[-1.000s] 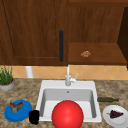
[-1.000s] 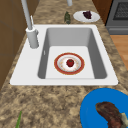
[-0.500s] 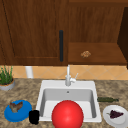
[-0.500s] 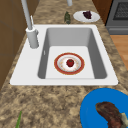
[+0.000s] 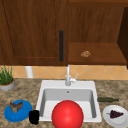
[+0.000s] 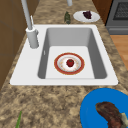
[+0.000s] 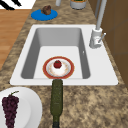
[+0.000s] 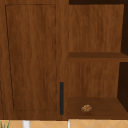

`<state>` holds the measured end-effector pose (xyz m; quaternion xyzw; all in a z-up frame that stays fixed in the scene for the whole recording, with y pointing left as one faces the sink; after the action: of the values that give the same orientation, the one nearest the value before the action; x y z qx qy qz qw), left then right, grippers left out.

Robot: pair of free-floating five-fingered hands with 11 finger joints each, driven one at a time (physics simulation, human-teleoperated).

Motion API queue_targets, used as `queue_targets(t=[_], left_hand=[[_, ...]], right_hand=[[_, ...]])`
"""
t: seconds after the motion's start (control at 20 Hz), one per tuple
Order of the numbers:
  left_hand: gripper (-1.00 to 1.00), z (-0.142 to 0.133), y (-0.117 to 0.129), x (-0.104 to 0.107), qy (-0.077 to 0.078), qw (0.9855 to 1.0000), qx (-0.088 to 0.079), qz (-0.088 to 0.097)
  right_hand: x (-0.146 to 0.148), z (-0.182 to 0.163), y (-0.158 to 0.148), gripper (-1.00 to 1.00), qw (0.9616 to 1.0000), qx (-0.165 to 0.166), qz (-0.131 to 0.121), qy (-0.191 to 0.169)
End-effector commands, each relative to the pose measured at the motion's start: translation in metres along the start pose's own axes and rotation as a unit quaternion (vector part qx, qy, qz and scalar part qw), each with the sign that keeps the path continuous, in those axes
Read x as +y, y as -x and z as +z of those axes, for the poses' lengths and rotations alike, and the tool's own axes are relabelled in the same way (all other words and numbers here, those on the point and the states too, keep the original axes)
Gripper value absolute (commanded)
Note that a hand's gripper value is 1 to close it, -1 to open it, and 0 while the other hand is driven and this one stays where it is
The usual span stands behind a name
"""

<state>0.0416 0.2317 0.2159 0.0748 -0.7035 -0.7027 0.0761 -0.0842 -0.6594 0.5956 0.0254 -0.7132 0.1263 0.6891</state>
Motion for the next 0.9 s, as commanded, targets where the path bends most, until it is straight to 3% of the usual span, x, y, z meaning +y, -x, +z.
queue_targets(t=[0.0, 0.2, 0.45, 0.7, 0.85], left_hand=[[0.0, 0.0, 0.0, 0.0, 0.0, 1.0, 0.0, 0.0], [0.0, 0.0, 0.0, 0.0, 0.0, 1.0, 0.0, 0.0], [0.0, 0.0, 0.0, 0.0, 0.0, 1.0, 0.0, 0.0], [0.0, 0.0, 0.0, 0.0, 0.0, 1.0, 0.0, 0.0], [0.0, 0.0, 0.0, 0.0, 0.0, 1.0, 0.0, 0.0]], right_hand=[[-0.023, 0.004, 0.027, -1.0, 0.9998, -0.001, 0.016, -0.008], [-0.047, 0.009, 0.05, -1.0, 0.9995, -0.006, 0.031, -0.009], [-0.069, 0.015, 0.061, -1.0, 0.9967, -0.008, 0.08, -0.012], [-0.069, 0.02, 0.066, -1.0, 0.9899, -0.014, 0.138, -0.03], [-0.06, 0.025, 0.073, -1.0, 0.9862, -0.016, 0.164, -0.022]])
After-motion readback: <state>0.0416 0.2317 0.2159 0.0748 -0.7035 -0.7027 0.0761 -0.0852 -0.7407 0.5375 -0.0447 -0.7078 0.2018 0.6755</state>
